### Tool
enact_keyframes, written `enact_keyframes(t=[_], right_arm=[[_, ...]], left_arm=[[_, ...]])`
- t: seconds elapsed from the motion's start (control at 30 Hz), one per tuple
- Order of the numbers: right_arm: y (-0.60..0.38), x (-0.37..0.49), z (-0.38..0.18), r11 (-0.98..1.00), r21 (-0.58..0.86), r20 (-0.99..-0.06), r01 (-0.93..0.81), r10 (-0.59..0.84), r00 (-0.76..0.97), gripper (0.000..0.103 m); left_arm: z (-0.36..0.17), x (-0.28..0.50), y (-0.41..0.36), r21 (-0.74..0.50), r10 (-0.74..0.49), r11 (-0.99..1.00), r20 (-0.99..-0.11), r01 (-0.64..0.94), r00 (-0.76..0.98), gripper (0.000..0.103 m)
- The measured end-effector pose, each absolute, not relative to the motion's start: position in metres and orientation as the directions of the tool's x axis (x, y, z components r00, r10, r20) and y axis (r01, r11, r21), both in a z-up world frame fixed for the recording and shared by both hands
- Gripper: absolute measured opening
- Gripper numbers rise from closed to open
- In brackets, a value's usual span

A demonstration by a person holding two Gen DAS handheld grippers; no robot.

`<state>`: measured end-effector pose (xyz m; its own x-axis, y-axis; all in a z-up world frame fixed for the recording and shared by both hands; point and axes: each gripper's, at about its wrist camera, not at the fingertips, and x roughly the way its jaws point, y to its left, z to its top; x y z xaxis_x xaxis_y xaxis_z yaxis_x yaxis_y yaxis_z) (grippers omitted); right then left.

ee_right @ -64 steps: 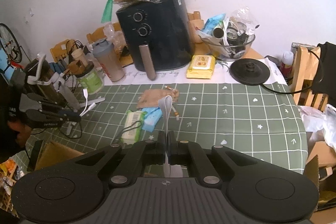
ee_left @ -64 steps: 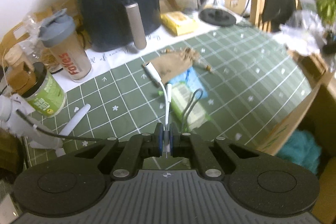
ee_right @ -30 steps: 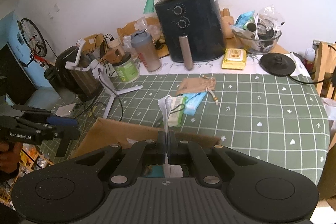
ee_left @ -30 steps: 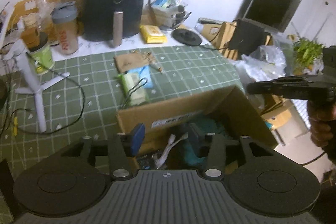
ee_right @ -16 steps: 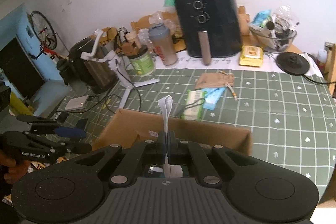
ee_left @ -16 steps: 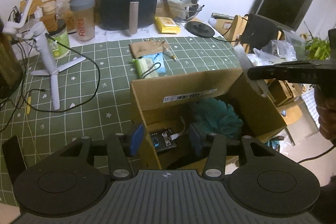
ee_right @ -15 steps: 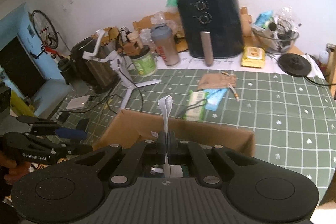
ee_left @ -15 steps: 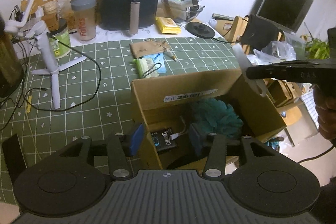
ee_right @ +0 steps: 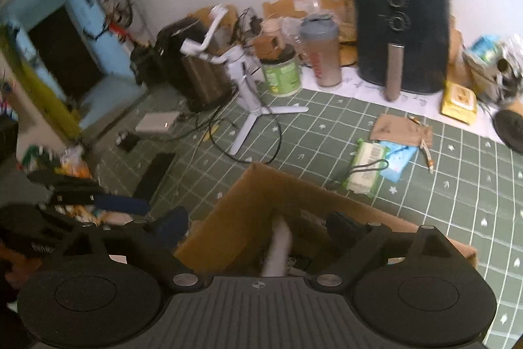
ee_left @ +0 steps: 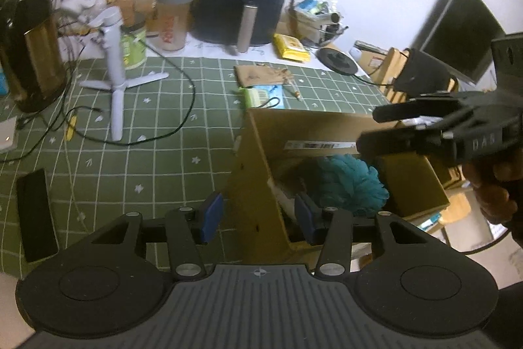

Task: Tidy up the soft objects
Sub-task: 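Lower the white strap into the box and open the right gripper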

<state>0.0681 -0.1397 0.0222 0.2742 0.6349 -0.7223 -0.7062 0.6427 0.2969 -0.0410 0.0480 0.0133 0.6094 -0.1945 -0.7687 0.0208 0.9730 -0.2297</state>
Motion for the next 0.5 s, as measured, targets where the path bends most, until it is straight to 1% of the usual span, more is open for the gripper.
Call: enact_keyframes(t=[0.07, 0.13, 0.2, 0.5], right_arm=[[-0.137, 0.066, 0.020, 0.653, 0.271, -0.731, -0.707, 0.617, 0.290, 0.100], [-0.137, 0.066, 0.018, 0.669, 0.263, -0.739, -0.696, 0.603, 0.301, 0.100], [-0.138, 0.067, 0.017, 0.692, 0.258, -0.744, -0.675, 0.588, 0.318, 0.103], [-0.161, 0.063, 0.016, 0.757, 0.231, -0.752, -0.611, 0.538, 0.382, 0.103]], left_arm=[[0.012, -0.043, 0.052, -0.232, -0.189, 0.973, -0.771, 0.008, 0.608, 0.047], [0.011, -0.044, 0.055, -0.231, -0.184, 0.973, -0.774, 0.000, 0.605, 0.047], [0.010, -0.043, 0.056, -0.229, -0.184, 0.973, -0.777, 0.001, 0.602, 0.047], [0.010, -0.029, 0.045, -0.221, -0.217, 0.973, -0.769, 0.069, 0.601, 0.048]])
